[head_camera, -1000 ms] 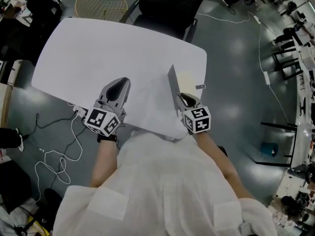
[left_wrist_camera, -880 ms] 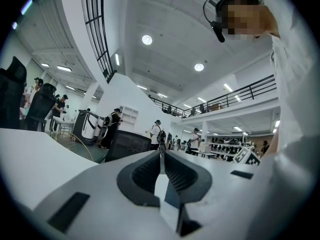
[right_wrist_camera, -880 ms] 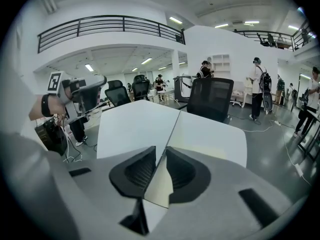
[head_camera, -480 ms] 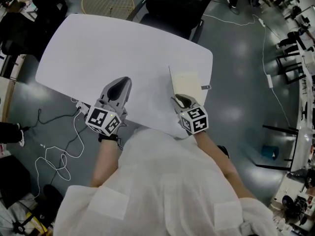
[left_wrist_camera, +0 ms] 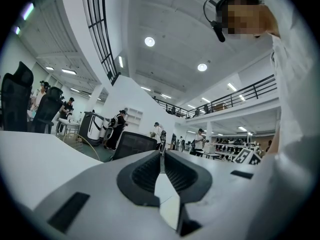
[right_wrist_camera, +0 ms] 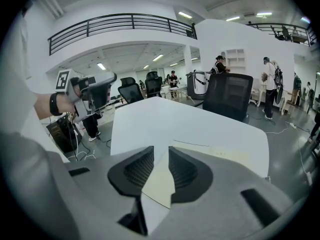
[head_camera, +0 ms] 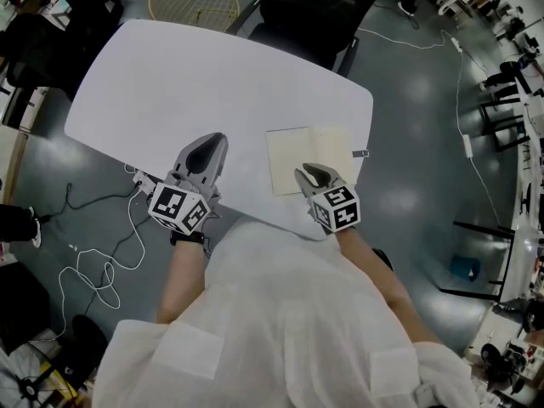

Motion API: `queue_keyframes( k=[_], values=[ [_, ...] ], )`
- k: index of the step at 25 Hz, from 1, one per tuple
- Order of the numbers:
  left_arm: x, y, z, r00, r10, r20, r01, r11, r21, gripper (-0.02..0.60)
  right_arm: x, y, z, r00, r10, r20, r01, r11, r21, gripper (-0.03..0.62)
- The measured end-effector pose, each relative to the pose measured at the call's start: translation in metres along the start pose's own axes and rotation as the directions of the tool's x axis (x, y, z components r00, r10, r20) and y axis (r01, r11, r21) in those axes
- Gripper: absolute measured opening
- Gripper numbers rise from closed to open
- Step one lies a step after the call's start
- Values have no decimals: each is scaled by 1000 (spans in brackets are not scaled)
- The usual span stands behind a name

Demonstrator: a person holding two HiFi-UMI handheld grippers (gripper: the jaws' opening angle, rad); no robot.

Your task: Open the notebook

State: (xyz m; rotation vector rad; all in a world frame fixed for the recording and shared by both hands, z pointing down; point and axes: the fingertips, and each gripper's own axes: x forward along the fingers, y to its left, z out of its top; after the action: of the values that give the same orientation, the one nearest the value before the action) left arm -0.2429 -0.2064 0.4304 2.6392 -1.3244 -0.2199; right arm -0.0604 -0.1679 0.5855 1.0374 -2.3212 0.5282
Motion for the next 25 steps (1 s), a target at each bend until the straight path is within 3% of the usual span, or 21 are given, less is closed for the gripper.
queue_keyframes(
  k=[8, 14, 19, 25],
  values=[
    [5, -3, 3, 1000, -4, 4, 4, 1000, 6, 28, -9, -13, 5, 999, -31, 27, 31, 999, 21, 94],
    [15, -8, 5, 1000, -11, -1, 11, 1000, 15, 28, -38, -51, 22, 988, -103, 117, 92, 991, 96, 94],
    [19, -11, 7, 1000, -5, -4, 5, 1000, 25, 28, -81, -100, 40, 957, -212, 196, 184, 971, 154, 94],
    [15, -8, 10, 1000, 27, -13, -26, 999, 40, 28, -137, -142, 59, 902, -318, 292, 275, 945, 180, 89]
  ],
)
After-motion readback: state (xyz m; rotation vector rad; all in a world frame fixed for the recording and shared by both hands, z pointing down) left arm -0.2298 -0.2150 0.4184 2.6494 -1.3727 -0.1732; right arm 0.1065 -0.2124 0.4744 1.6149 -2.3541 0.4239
